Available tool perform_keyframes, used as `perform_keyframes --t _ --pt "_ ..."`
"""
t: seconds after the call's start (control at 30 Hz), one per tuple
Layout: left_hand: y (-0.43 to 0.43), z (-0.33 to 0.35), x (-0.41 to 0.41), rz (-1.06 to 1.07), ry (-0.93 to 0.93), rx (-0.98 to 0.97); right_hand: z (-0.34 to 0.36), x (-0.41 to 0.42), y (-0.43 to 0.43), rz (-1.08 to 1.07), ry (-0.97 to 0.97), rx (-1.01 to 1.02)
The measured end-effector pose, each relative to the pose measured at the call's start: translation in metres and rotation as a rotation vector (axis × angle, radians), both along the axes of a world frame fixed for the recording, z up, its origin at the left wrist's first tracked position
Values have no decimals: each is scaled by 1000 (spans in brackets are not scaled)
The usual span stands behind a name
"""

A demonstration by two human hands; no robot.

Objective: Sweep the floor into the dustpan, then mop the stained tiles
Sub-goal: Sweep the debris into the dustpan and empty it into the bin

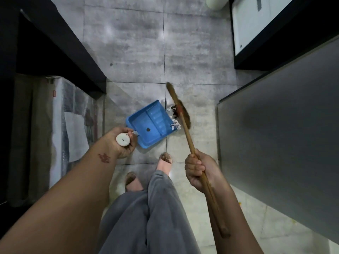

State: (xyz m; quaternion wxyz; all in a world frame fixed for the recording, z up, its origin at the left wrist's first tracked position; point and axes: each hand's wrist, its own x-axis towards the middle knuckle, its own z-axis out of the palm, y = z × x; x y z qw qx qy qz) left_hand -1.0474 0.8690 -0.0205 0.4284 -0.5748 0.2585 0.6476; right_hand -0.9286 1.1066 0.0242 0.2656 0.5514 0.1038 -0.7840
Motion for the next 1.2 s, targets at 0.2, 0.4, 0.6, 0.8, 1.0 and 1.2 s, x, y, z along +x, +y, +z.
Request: perform_keyframes --t 0.2,0.4,0.6,0.8,1.0,1.2 --pt "1 0 -5 40 -5 -24 -14 -65 17 111 9 164" --pt "4 -5 -16 66 -12 -46 -63 -128 19 359 -49 144" --pt "9 -7 -28 59 -27 -34 -50 -62 -7 487 -86 40" --pt "14 -2 -27 30 -30 -34 8 -5 -2 421 -24 89" --pt "18 0 -25 70 -8 -47 -8 -53 14 352 36 266" --pt "26 -2 -36 85 5 -75 -56 -152 38 384 85 369"
